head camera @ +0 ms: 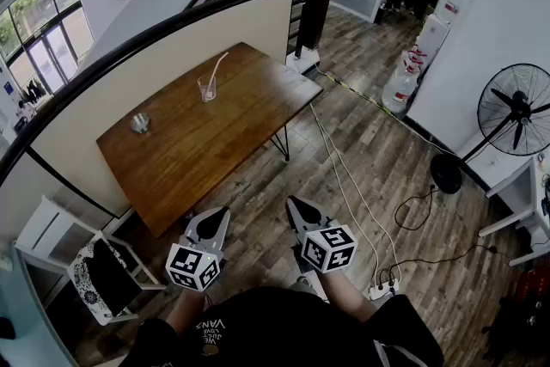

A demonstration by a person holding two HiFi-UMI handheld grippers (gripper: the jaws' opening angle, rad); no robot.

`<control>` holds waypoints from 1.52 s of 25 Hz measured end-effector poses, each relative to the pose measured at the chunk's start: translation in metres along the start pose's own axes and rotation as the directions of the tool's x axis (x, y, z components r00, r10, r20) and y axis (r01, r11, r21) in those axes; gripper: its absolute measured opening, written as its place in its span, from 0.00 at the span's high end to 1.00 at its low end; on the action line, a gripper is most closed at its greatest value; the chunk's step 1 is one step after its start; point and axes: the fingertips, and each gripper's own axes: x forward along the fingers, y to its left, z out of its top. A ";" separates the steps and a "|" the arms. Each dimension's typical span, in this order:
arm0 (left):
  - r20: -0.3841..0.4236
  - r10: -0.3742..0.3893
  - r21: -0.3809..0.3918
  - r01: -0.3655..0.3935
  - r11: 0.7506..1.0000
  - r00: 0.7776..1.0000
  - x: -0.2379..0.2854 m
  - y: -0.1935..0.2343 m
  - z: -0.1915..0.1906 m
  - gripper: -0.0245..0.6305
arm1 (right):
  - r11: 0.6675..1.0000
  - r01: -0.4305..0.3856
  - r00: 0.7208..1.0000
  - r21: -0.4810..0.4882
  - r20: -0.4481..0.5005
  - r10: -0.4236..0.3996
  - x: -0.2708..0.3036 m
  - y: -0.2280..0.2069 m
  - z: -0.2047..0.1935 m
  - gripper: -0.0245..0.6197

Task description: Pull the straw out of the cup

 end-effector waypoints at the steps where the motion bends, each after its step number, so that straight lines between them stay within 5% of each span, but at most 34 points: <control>1: 0.001 0.002 0.001 -0.002 1.000 1.000 0.000 0.001 -0.001 0.95 | 1.000 -0.002 1.000 -0.002 -0.001 0.002 0.000 0.001 -0.001 0.94; 11: 0.034 0.013 -0.017 -0.012 1.000 0.999 0.006 0.009 0.000 0.93 | 0.999 -0.047 0.997 0.021 0.054 0.046 0.011 0.002 0.012 0.94; 12: 0.037 0.019 -0.026 -0.018 0.999 0.999 0.009 0.011 0.000 0.90 | 0.998 -0.057 0.997 0.030 0.063 0.055 0.014 -0.001 0.015 0.94; 14: 0.026 0.039 -0.046 -0.038 0.998 0.999 0.018 0.017 -0.003 0.66 | 0.997 -0.070 0.995 0.044 0.068 0.067 0.021 -0.007 0.020 0.89; 15: 0.017 0.052 -0.054 -0.051 0.997 0.998 0.023 0.020 -0.004 0.64 | 0.996 -0.075 0.995 0.047 0.064 0.072 0.025 -0.012 0.021 0.79; 18: 0.008 0.085 -0.073 -0.084 0.994 0.996 0.040 0.025 -0.002 0.64 | 0.995 -0.090 0.995 0.050 0.034 0.089 0.036 -0.028 0.026 0.71; 38: 0.000 0.356 -0.109 -0.354 0.929 0.935 0.151 0.031 0.008 0.64 | 0.951 -0.303 0.949 0.054 -0.075 0.306 0.103 -0.144 0.061 0.71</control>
